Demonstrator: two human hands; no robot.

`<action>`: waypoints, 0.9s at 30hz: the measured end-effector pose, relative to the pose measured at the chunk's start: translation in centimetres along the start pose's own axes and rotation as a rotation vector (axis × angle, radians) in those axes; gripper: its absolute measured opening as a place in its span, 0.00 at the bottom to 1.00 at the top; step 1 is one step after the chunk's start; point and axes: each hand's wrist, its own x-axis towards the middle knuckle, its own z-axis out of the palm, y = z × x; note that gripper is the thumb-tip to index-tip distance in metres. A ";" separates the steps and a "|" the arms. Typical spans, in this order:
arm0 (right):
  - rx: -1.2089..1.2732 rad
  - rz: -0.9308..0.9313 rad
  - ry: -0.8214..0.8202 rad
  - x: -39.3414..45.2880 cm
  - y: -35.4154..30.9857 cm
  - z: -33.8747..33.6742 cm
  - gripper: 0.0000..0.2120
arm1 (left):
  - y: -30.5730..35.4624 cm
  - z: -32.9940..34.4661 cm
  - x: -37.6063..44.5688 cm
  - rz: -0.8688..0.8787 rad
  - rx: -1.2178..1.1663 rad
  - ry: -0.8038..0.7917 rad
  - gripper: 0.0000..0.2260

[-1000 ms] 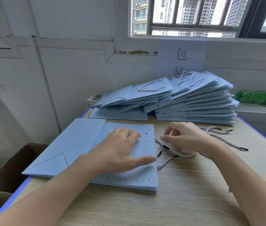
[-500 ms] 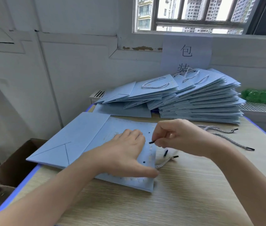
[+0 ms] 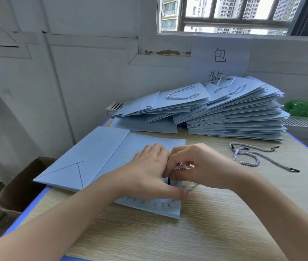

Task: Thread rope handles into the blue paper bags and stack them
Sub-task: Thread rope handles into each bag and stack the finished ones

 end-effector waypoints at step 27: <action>0.140 0.215 0.076 -1.5 -1.0 -3.3 0.07 | -0.2 -2.2 0.1 -0.077 -0.123 0.003 0.24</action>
